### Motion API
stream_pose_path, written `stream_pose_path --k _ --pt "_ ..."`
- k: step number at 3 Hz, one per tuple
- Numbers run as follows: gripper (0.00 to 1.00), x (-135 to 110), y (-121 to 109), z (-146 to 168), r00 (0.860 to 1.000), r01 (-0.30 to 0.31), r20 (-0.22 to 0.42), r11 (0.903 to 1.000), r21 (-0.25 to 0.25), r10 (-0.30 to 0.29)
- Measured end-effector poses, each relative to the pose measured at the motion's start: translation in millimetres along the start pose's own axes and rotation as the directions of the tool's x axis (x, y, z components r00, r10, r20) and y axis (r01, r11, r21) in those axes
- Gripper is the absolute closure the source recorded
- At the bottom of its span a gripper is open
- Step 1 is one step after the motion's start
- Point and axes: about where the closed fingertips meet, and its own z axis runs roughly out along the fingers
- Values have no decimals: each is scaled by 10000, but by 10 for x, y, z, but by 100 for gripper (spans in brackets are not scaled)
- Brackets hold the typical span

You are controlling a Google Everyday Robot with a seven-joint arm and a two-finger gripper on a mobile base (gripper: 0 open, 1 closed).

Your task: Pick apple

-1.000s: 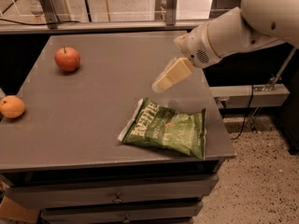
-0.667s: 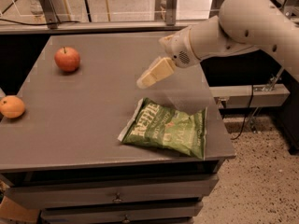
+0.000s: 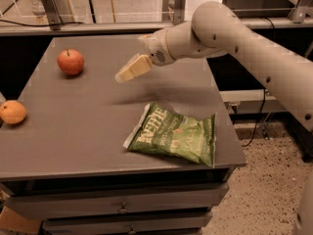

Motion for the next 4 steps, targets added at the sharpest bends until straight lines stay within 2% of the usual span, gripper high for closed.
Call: stream_pose_path --k 2,4 --pt "0 -270 88 897 9986 188 522 9932 -1148 -129" --pt "0 -431 137 1532 9988 151 482 9885 -1506 -79"
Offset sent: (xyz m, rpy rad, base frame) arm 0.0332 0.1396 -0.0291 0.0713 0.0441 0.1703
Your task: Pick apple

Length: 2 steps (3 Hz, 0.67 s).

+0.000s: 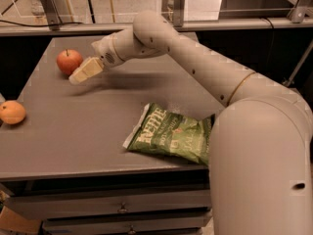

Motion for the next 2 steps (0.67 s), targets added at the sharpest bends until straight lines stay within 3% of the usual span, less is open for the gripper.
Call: stream_pose_path --k 1,2 --pt "0 -32 -9 257 9999 -103 -80 9999 -45 103" --pt "18 -39 -40 417 9991 -394 -128 9992 37 395"
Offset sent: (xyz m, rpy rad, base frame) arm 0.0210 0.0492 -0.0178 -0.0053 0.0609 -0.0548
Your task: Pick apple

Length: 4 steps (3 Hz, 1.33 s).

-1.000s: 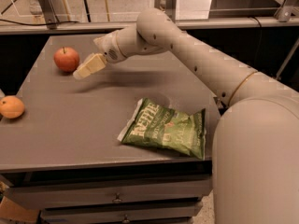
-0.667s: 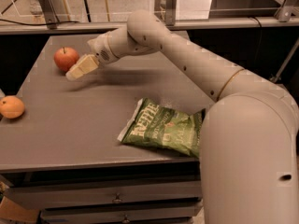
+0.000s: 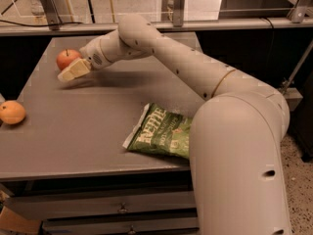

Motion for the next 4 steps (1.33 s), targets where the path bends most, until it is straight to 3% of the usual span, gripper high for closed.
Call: stream_pose_path --k 2,3,4 --pt "65 -43 -38 81 9997 -225 123 9995 211 222" --pt "88 -48 -163 -51 9996 -187 202 9980 604 175" --pt "100 -113 -405 -347 9981 -238 598 9901 1386 156"
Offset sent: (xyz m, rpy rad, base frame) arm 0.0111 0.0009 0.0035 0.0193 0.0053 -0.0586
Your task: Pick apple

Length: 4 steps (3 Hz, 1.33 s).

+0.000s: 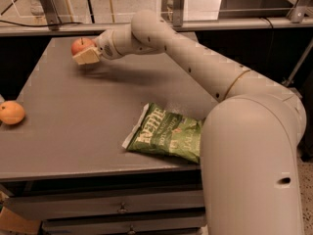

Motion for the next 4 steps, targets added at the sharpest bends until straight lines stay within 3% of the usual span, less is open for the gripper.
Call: stream_pose_path --k 2,3,4 --pt "100 -429 -459 -716 9897 251 1354 9871 1583 -469" --pt "100 -799 -493 -1127 9714 604 2136 9782 1989 -1034" --pt "100 -799 -493 -1127 9714 604 2136 9782 1988 -1034"
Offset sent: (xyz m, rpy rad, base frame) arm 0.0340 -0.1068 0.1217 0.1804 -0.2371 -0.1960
